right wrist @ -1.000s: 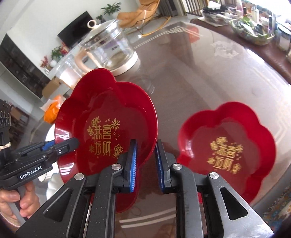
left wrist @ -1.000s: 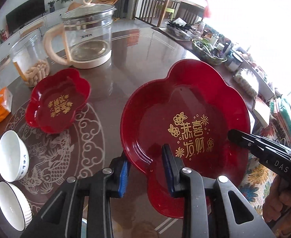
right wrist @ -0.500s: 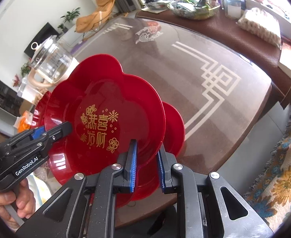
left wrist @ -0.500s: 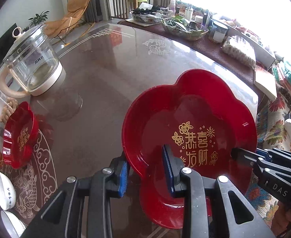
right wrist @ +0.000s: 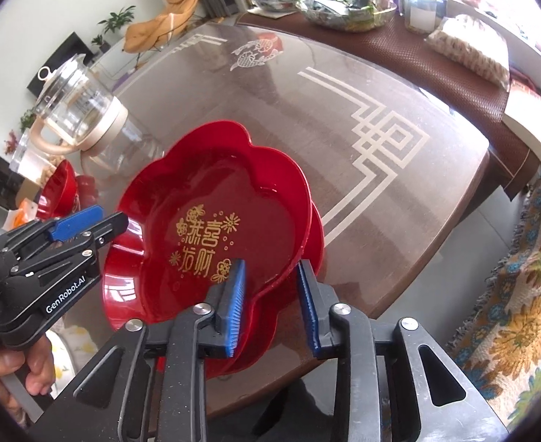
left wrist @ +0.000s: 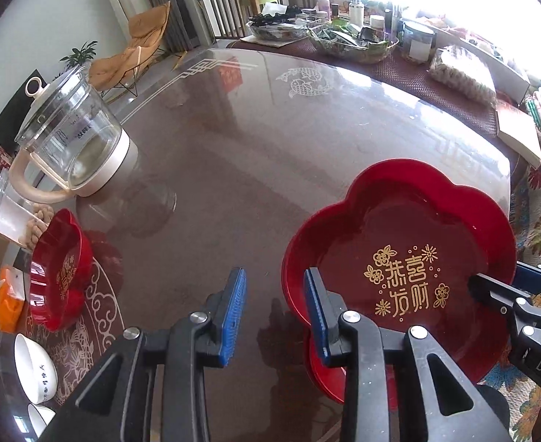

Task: Organize plates and bowls
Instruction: 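Lower the held red plate onto the first red plate and release, then reach the right tool to the red plate beside the kettle and grasp it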

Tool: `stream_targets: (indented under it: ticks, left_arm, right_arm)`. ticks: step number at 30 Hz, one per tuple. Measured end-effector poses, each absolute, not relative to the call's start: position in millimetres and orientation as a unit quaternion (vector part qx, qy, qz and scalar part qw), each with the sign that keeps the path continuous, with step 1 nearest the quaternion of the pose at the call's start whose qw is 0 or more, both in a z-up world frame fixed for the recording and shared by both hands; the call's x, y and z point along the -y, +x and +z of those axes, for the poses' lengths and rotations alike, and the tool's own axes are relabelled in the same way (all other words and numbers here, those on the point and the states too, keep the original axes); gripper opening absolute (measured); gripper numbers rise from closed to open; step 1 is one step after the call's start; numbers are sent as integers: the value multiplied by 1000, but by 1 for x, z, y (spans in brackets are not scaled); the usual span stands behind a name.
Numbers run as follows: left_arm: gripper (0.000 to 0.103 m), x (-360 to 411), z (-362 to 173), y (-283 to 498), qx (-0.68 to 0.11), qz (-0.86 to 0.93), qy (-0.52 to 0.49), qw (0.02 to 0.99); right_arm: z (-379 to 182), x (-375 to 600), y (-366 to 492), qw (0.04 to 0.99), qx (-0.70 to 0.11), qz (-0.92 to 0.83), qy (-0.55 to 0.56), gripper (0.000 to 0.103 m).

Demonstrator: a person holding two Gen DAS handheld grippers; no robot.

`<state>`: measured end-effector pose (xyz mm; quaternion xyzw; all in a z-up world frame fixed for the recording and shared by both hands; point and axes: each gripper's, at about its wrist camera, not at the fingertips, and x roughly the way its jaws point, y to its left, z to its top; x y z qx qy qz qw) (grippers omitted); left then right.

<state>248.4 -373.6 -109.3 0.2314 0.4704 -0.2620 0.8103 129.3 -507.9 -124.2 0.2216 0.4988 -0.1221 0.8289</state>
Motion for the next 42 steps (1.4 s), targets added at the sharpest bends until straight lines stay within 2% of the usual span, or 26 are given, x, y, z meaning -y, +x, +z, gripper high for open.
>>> stream_targets:
  ticks: [3,4,6,9,11,13,14,16,25,30,42]
  left_arm:
    - [34,367,-103,252,-475,-263,215,812]
    - [34,364,-100,252,-475,-263,209,813]
    - [36,356,-93,250,-475,-266,195,816]
    - [51,335,-74,240,-463,-275,160,827]
    - [72,315,-56,227,-441,-282,133,842]
    - [89,290,-38,210,-406,-276,108,864]
    - [95,277,-30,200,-388,-270,96,876]
    - [99,252,-19,181,-359,-259,80,893]
    - [100,155,-15,116,-335,-189,57,921]
    - [100,109,-28,98,-333,-135,44,932]
    - [100,77,-39,87,-355,-104,31,928]
  right_arm:
    - [-123,505,129,828,-503,-130,212,47]
    - [-122,505,128,829,-501,-133,212,56]
    - [-118,504,126,832,-496,-137,209,66]
    - [-103,502,119,844,-475,-160,189,66]
    - [-86,498,108,863,-437,-189,169,66]
    - [-69,488,95,881,-398,-200,157,66]
    - [-62,481,88,890,-378,-201,157,66]
    - [-50,464,75,903,-347,-201,157,72]
    - [-44,369,36,918,-319,-166,169,72]
    - [-49,332,22,922,-326,-171,120,72]
    - [-40,287,10,933,-297,-204,16,72]
